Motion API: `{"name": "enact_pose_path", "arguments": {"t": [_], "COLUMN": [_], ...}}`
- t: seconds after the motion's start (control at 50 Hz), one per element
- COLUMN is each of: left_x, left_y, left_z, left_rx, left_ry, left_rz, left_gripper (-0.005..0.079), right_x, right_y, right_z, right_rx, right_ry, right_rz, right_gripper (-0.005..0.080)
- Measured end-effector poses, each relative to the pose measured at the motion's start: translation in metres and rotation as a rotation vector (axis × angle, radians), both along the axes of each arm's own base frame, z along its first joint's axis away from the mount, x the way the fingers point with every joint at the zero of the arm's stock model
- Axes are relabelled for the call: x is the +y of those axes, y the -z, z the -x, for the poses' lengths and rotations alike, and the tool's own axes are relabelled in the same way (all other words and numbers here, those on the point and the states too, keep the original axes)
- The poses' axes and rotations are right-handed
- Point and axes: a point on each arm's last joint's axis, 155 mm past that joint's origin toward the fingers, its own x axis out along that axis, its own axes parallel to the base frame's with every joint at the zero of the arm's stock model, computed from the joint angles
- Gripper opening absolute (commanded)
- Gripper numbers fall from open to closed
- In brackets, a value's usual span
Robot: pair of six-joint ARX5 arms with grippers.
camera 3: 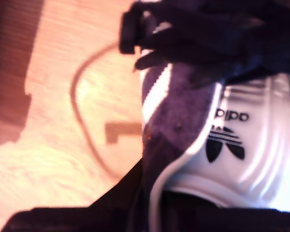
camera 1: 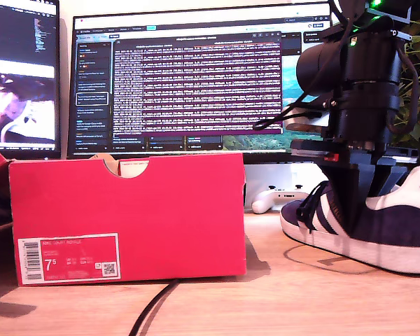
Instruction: Pack the blue shoes by picking the first shoe and placing it inside the red shoebox, left side, then picking and rotating the second shoe and placing it in the shoebox
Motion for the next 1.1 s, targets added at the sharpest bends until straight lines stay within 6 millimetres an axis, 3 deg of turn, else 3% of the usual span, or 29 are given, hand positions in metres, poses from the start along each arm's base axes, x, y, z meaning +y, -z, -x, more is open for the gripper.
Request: {"name": "enact_pose_path", "arguments": {"t": [0.18,0.46,0.84,1.1], "left_x": [0.001,0.001,0.002,0.002], "left_y": [0.000,0.001,0.001,0.001], "left_z": [-0.001,-0.001,-0.001,-0.001], "left_rx": [-0.003,-0.003,-0.003,-0.003], "left_ry": [-0.005,-0.006,-0.008,-0.008], "left_rz": [-0.008,-0.009,-0.009,-0.009], "left_gripper": [-0.0021,-0.0021,-0.0021,-0.0021], "right_x": [0.002,0.023,0.118,0.167], "right_y": [-0.019,-0.076,-0.154,-0.175], "right_z": [-0.004,-0.035,-0.062,-0.058], "right_rx": [0.009,-0.100,-0.211,-0.205], "right_ry": [0.081,0.151,0.232,0.305], "right_rz": [-0.008,-0.083,-0.465,-0.624], "right_gripper": [-0.0011,-0.0011,-0.0011,-0.0011]}}
